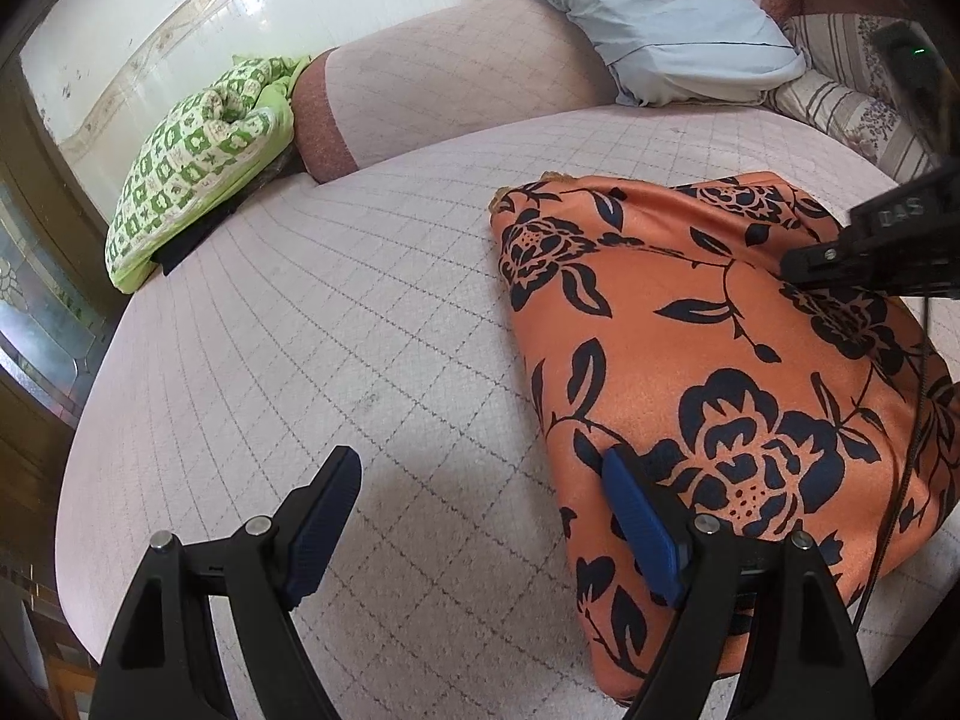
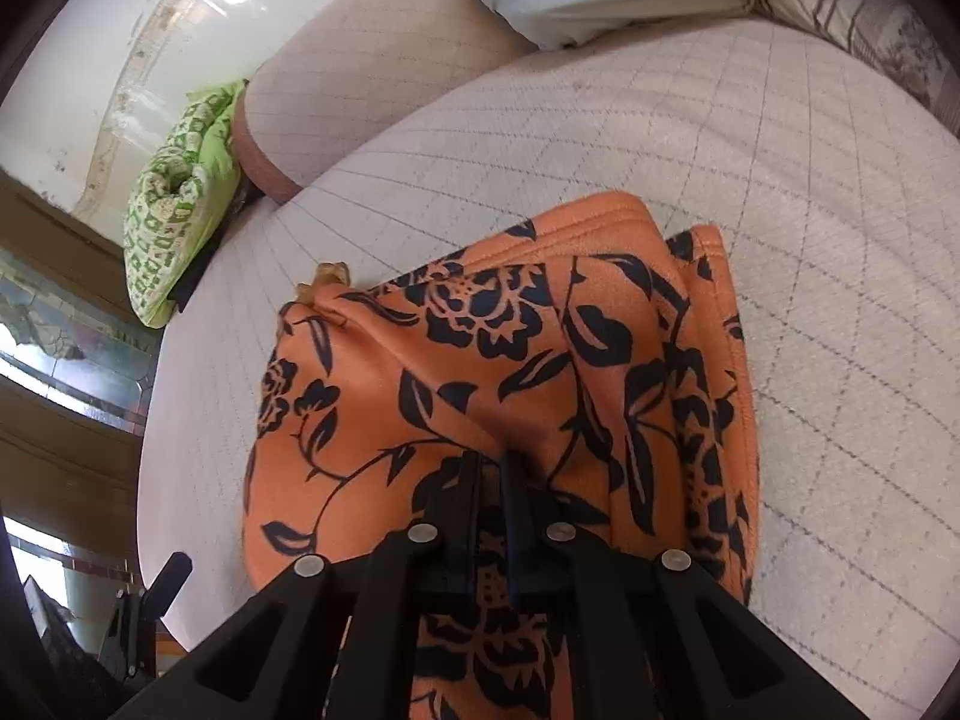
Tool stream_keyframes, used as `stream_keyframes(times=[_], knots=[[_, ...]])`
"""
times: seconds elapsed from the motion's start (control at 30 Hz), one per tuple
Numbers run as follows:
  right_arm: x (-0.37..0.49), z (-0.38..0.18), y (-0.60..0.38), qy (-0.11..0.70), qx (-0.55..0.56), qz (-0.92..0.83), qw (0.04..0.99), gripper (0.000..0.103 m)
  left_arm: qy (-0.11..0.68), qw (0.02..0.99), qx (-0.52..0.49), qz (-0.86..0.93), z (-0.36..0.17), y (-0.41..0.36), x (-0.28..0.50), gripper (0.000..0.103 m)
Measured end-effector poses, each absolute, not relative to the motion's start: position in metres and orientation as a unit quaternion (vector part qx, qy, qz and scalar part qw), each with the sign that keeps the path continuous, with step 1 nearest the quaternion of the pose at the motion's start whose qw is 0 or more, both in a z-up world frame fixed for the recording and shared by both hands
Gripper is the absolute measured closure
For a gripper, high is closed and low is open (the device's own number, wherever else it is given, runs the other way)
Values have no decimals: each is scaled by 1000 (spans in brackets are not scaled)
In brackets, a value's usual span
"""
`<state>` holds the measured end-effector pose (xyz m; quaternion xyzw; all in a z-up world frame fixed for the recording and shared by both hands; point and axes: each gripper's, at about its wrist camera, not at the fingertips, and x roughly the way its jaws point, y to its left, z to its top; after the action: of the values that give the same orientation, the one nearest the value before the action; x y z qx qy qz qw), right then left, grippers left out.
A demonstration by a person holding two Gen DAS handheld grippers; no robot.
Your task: Fold small clothes
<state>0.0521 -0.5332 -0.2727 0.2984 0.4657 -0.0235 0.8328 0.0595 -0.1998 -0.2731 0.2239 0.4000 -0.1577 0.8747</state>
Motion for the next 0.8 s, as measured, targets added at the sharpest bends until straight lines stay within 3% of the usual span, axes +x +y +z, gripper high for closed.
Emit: stream_keyframes(times=[0.2, 0.33, 0.5, 0.67, 0.8], knots=[[30, -252, -519, 442, 252, 13, 861, 95, 394, 877, 234, -142, -276, -206, 55, 19], [34, -281, -519, 505, 245, -2, 827, 95, 395, 877, 238, -137, -278, -209, 54, 18], [31, -283, -528, 497, 283, 7, 821, 95, 396, 878, 238, -127, -279, -208, 56, 14], [31, -281, -530, 496, 280, 11, 822, 95, 400, 881, 224, -112, -280, -202, 61, 3], [30, -285, -530, 494, 284, 13, 822, 95, 405, 884, 206, -110, -281, -197, 63, 2]])
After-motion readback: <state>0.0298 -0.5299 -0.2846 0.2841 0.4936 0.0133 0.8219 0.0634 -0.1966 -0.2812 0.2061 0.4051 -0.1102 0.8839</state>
